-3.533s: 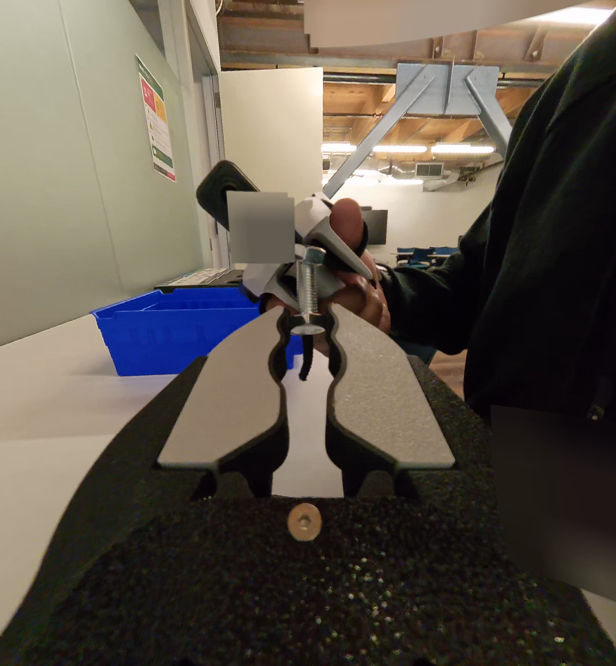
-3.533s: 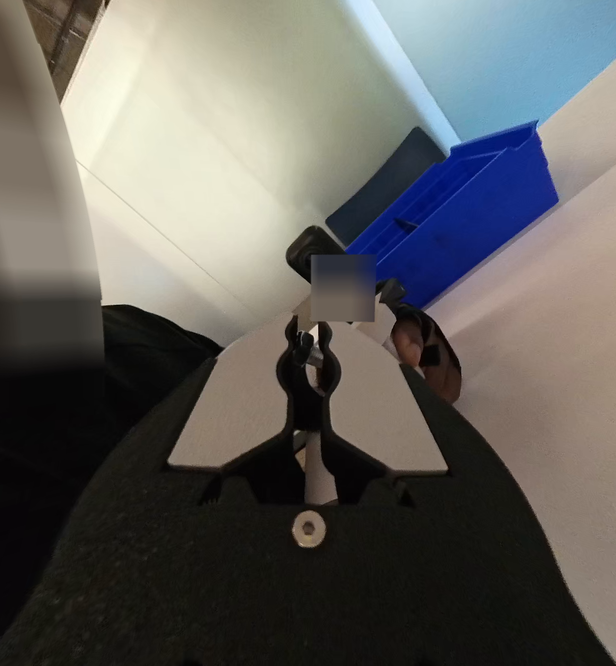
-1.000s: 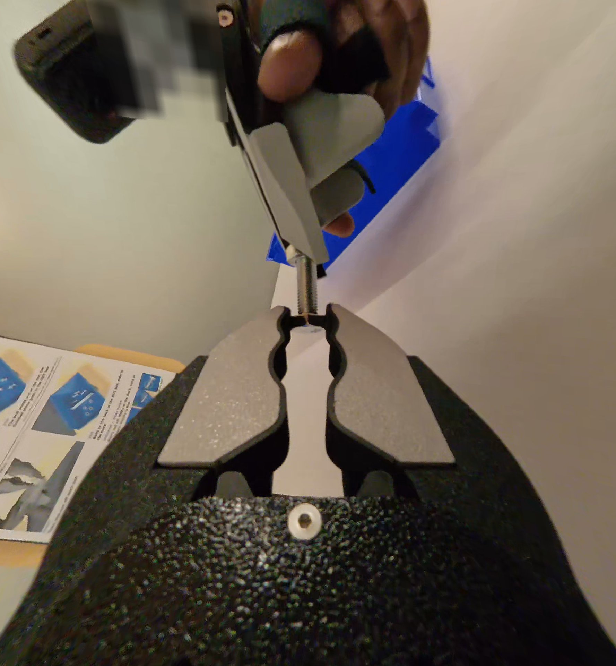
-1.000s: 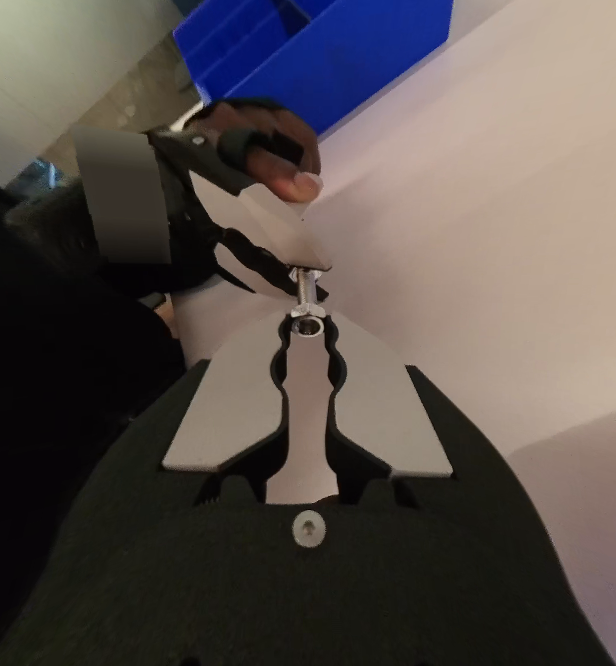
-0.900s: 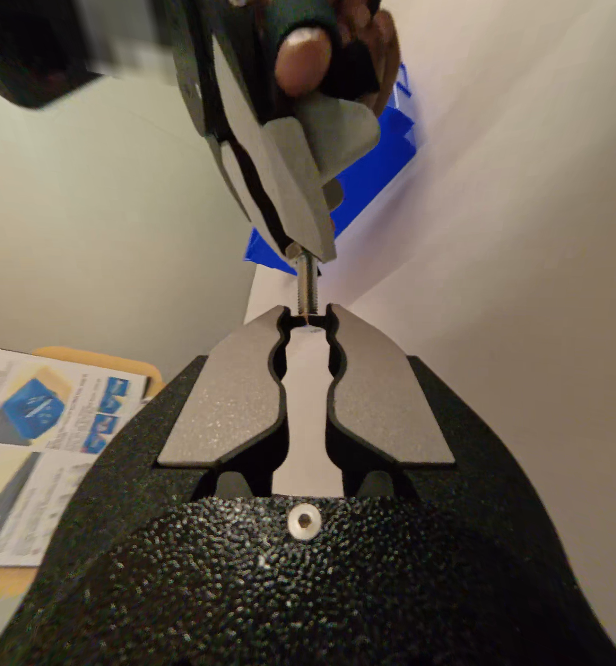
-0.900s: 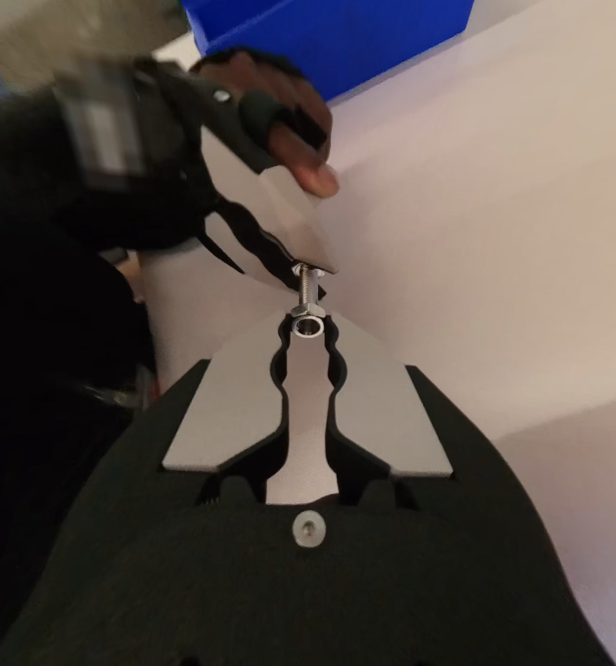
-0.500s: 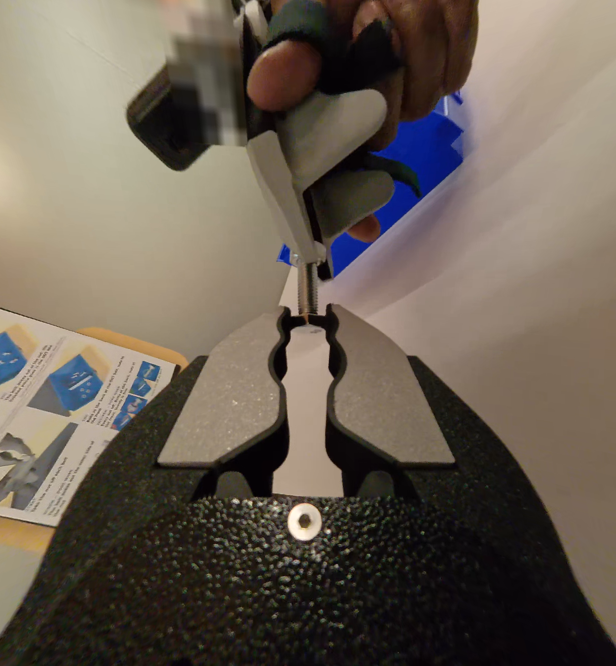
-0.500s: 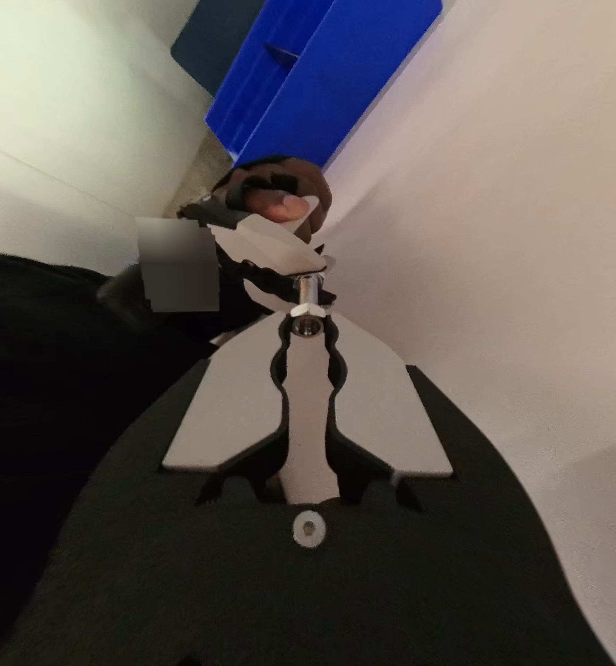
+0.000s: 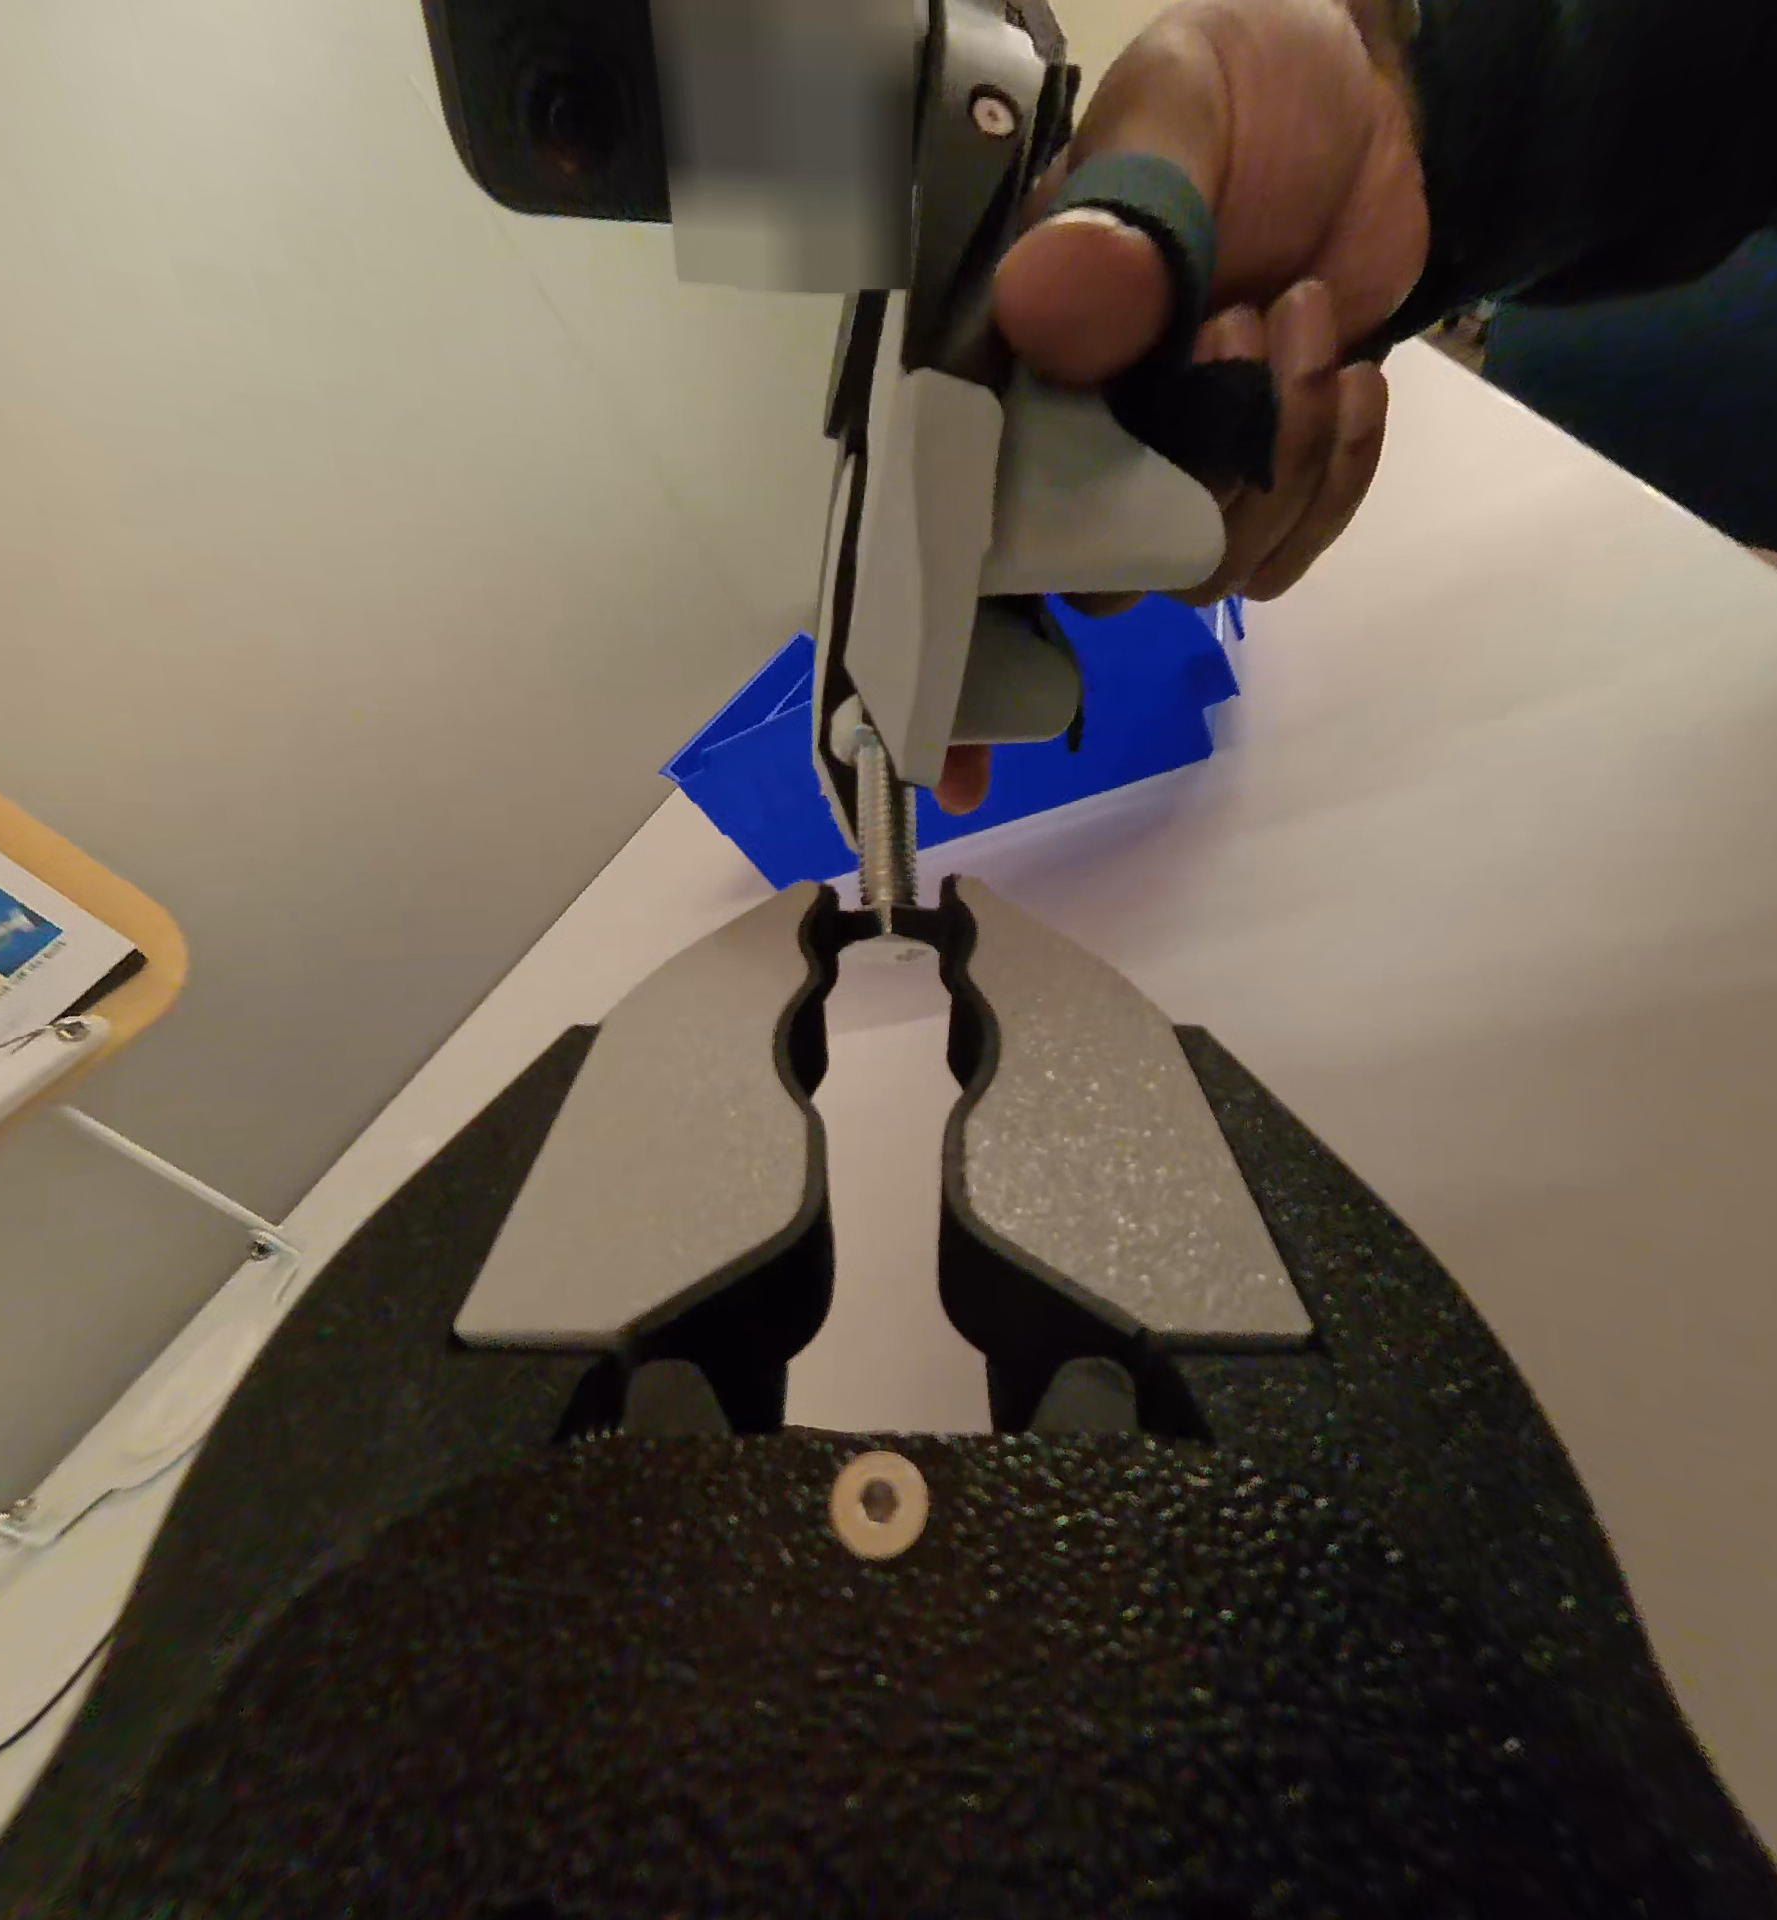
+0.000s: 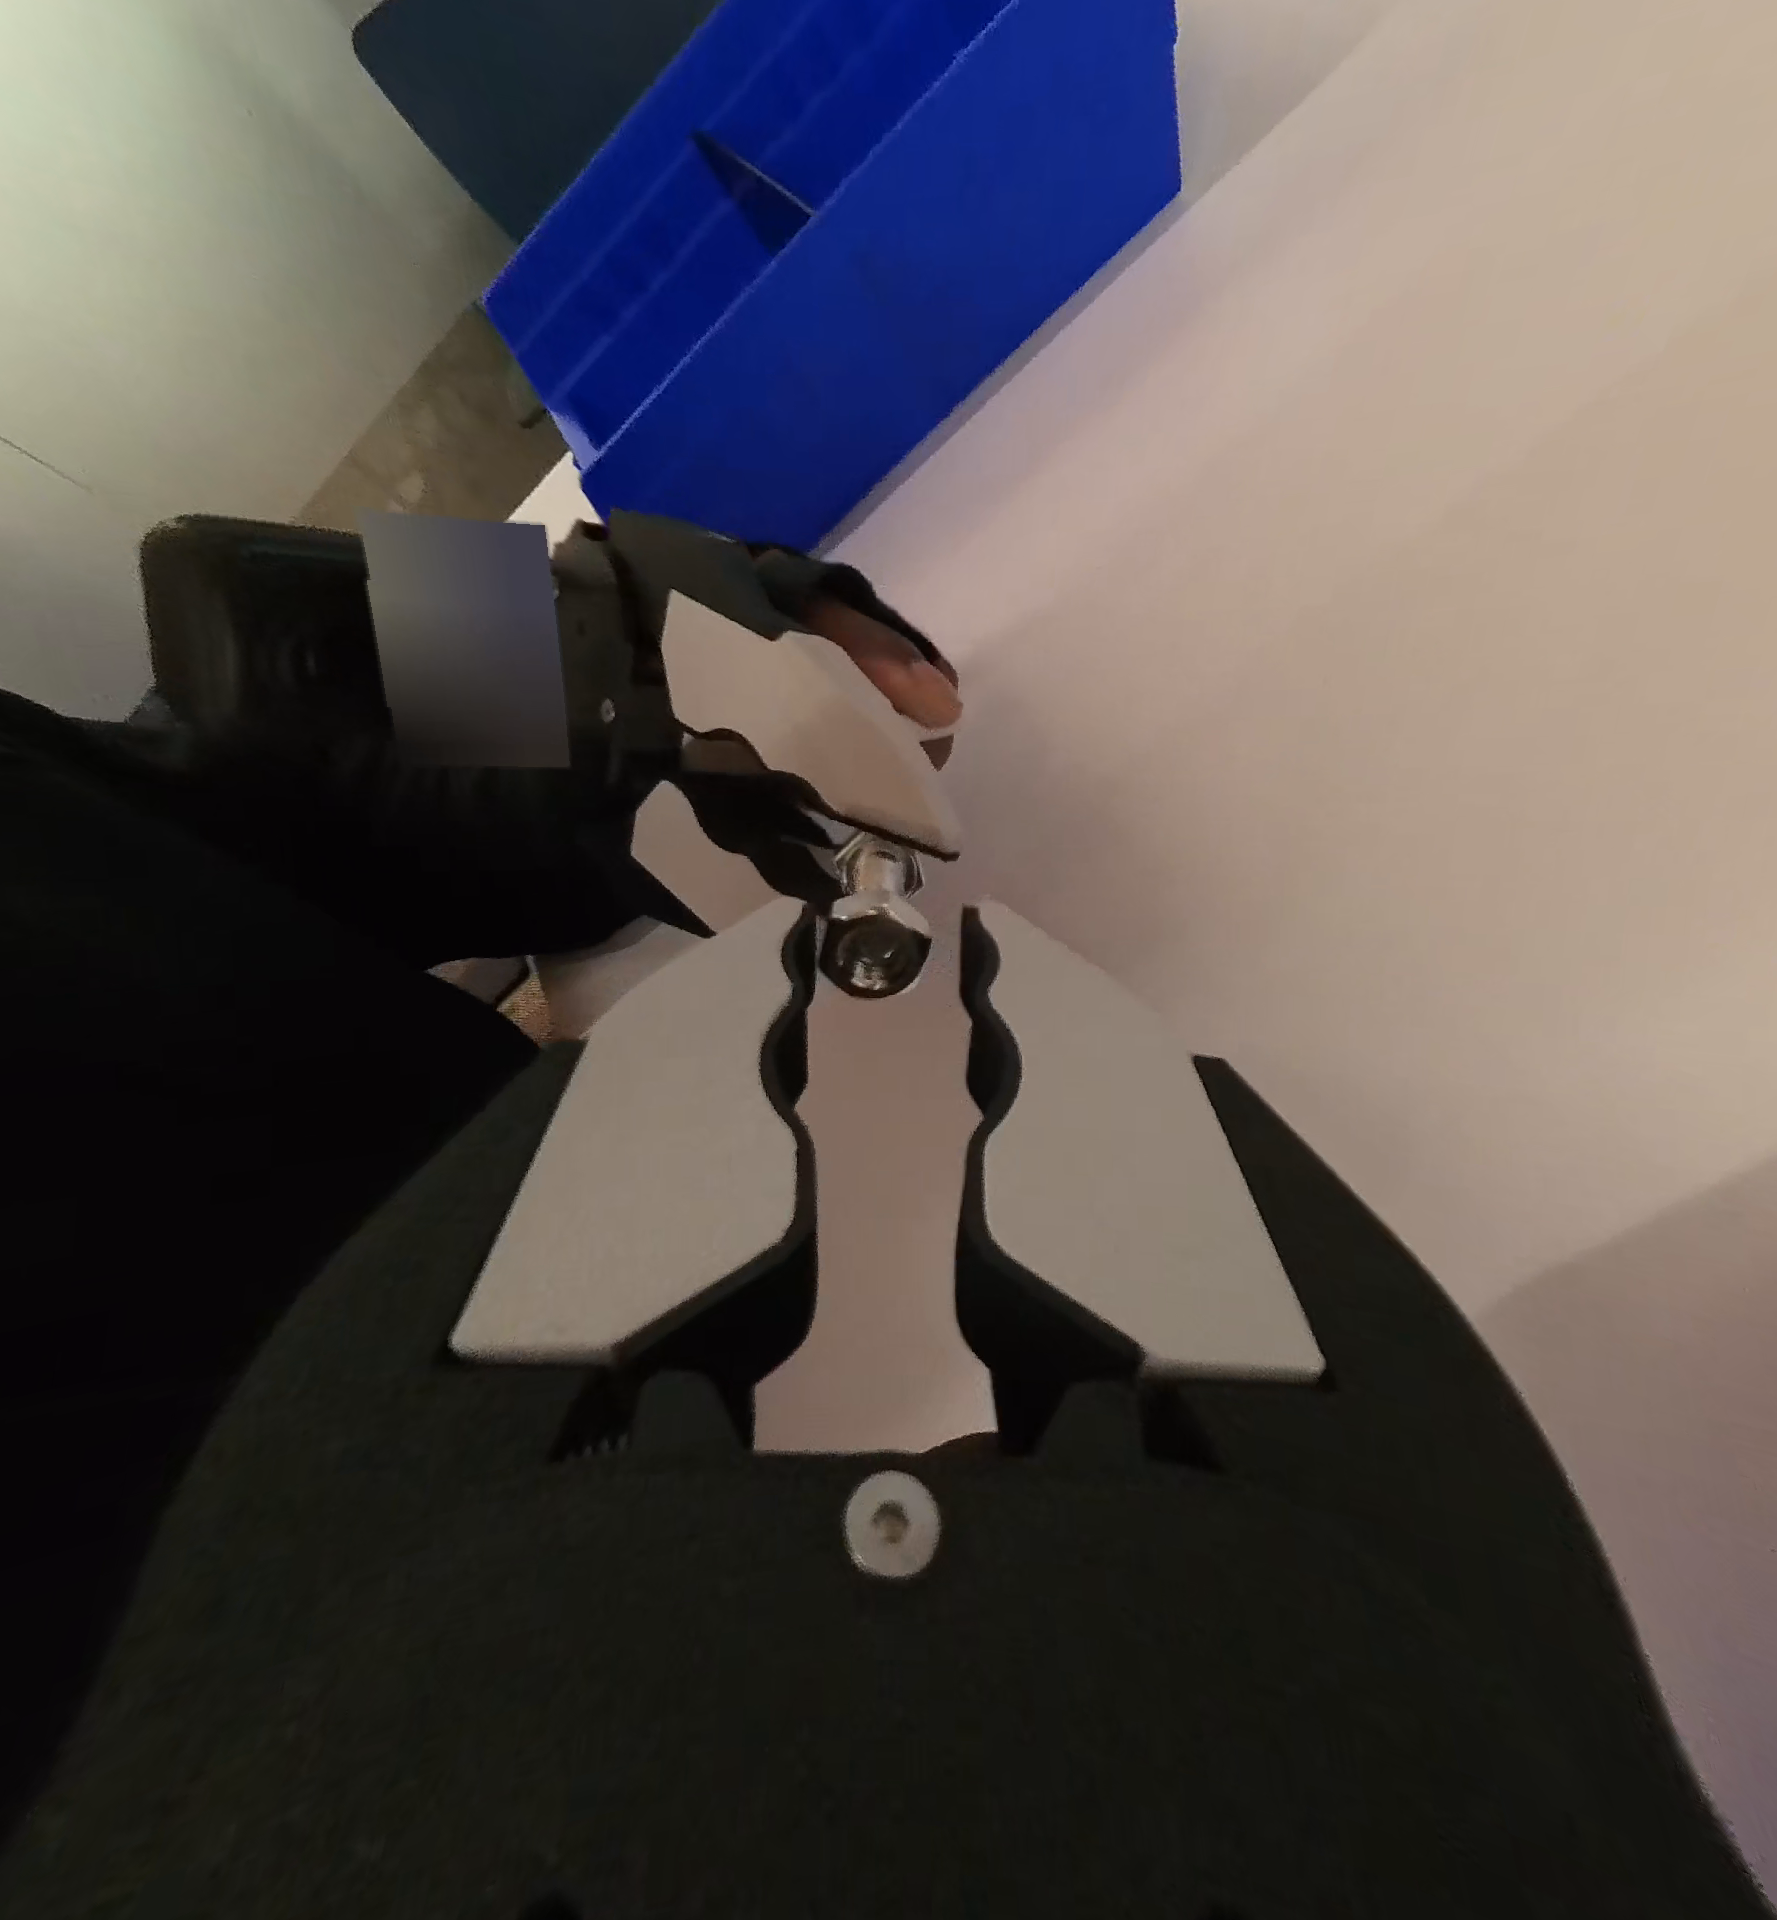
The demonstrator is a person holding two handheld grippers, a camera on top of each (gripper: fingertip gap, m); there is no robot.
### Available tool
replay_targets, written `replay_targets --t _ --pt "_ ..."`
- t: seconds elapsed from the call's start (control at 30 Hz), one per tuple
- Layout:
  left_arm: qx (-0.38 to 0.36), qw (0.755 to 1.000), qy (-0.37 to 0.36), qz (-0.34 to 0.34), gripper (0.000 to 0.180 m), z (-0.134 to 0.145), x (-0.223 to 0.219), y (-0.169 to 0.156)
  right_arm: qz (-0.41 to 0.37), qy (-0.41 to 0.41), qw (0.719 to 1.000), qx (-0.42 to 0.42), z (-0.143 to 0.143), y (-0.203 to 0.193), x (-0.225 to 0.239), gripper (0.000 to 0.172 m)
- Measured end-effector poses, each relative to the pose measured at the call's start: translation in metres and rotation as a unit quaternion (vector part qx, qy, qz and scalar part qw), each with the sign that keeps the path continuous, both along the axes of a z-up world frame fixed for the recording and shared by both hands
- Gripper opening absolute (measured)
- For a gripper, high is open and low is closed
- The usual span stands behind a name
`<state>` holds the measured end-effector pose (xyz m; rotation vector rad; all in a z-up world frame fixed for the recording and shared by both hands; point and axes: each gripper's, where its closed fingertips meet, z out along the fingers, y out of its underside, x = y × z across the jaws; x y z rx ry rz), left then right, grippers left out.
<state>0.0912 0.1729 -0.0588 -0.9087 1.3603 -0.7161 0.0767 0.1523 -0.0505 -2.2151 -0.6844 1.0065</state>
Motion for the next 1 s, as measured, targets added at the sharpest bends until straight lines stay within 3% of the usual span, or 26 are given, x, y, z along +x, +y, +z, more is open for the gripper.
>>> replay_targets --t 0.2,0.37,0.5,0.63,0.7,0.87,0.93,1.0 --pt "-0.057 0.998 -0.018 -0.023 0.018 0.003 -0.001 0.000 0.038 -0.052 0.993 0.098 0.010 0.000 0.002 0.042" --pt "-0.120 0.991 -0.029 -0.058 0.018 0.004 -0.003 0.000 0.111 -0.178 0.940 0.270 0.019 -0.001 0.008 0.041" --pt "-0.116 0.991 -0.023 -0.057 0.018 0.002 -0.003 0.001 0.141 -0.227 0.916 0.300 0.013 0.000 0.006 0.036" --pt "-0.053 0.998 0.013 -0.038 0.018 -0.007 -0.001 0.000 0.138 -0.218 0.929 0.265 0.004 0.001 0.002 0.017" --pt "-0.014 0.999 0.032 -0.020 0.018 -0.012 -0.001 0.002 0.128 -0.205 0.944 0.225 -0.002 0.000 0.004 0.017" --pt "0.107 0.992 0.072 0.005 0.018 -0.019 -0.002 0.000 0.055 -0.050 0.997 -0.017 -0.013 -0.006 0.006 0.017" --pt "0.098 0.993 0.068 -0.002 0.018 -0.017 -0.002 -0.003 0.031 0.024 0.997 -0.073 -0.010 -0.004 0.006 0.017" --pt "0.054 0.997 0.055 -0.012 0.018 -0.015 0.000 -0.003 0.029 0.048 0.997 -0.054 -0.004 0.000 0.007 0.017"
